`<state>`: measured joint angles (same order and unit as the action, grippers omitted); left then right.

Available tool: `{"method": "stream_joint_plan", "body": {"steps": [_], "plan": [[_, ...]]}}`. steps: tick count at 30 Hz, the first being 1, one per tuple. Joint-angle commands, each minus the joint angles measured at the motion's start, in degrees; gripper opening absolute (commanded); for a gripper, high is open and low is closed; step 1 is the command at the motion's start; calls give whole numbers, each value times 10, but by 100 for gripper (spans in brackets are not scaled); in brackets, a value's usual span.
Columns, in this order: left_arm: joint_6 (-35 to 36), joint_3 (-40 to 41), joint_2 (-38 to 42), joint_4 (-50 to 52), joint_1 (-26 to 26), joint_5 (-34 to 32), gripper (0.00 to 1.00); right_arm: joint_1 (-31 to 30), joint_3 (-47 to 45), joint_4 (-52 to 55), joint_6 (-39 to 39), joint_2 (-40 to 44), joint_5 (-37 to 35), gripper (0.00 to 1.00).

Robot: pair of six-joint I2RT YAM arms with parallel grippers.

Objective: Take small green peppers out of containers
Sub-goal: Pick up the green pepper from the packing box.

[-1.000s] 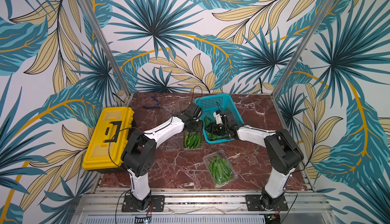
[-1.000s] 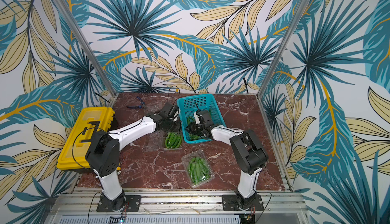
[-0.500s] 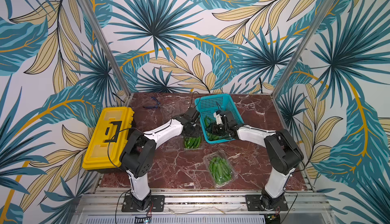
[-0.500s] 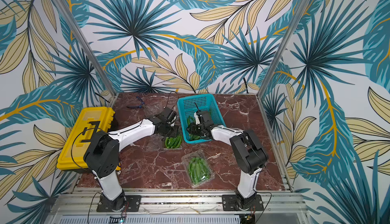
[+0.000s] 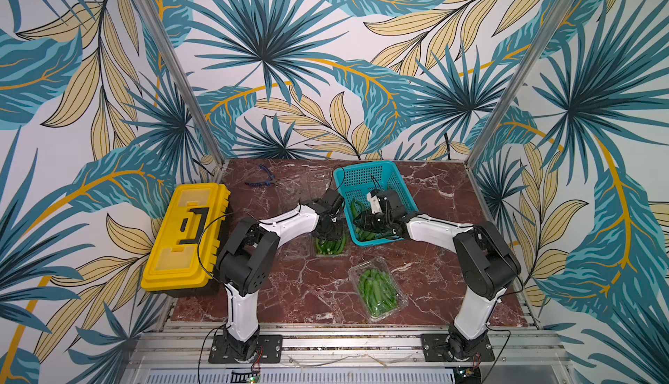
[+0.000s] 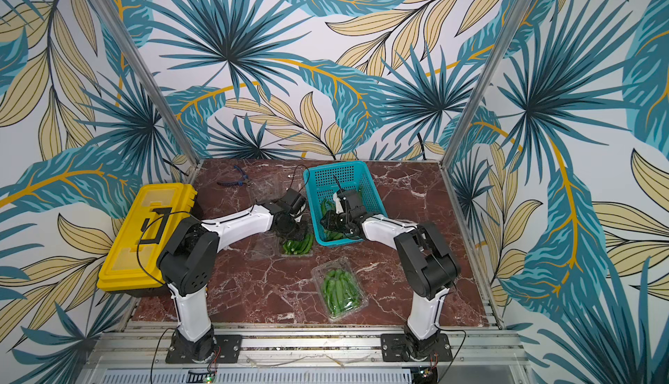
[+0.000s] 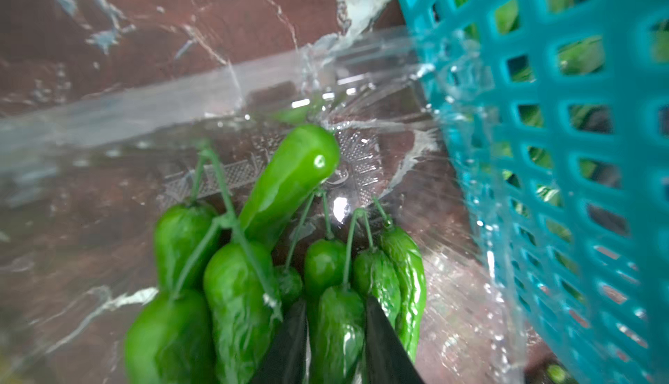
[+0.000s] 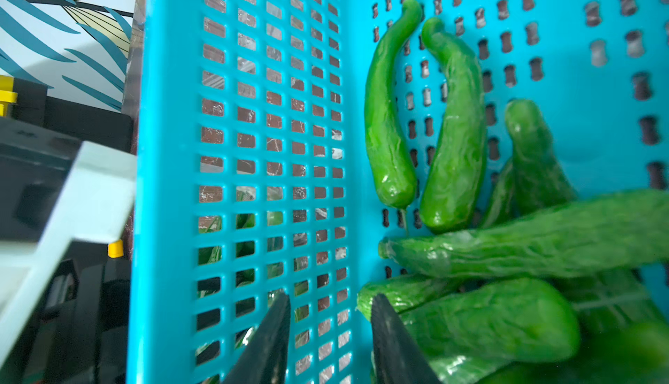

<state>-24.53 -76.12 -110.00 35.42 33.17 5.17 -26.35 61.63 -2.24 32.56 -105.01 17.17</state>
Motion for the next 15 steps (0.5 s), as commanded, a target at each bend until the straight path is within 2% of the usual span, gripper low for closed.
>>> {"method": "stream_joint_plan", "body": {"steps": [1, 5, 11, 15], "plan": [[3, 4, -12, 3, -2, 4, 25, -1, 4, 10, -5, 18, -5, 39], [6, -1, -9, 5, -2, 10, 14, -1, 5, 9, -6, 19, -5, 39], [11, -8, 16, 13, -3, 12, 6, -1, 6, 7, -4, 19, -5, 39], [14, -2, 51, 16, -2, -15, 1, -1, 2, 2, -1, 22, -6, 39]]}}
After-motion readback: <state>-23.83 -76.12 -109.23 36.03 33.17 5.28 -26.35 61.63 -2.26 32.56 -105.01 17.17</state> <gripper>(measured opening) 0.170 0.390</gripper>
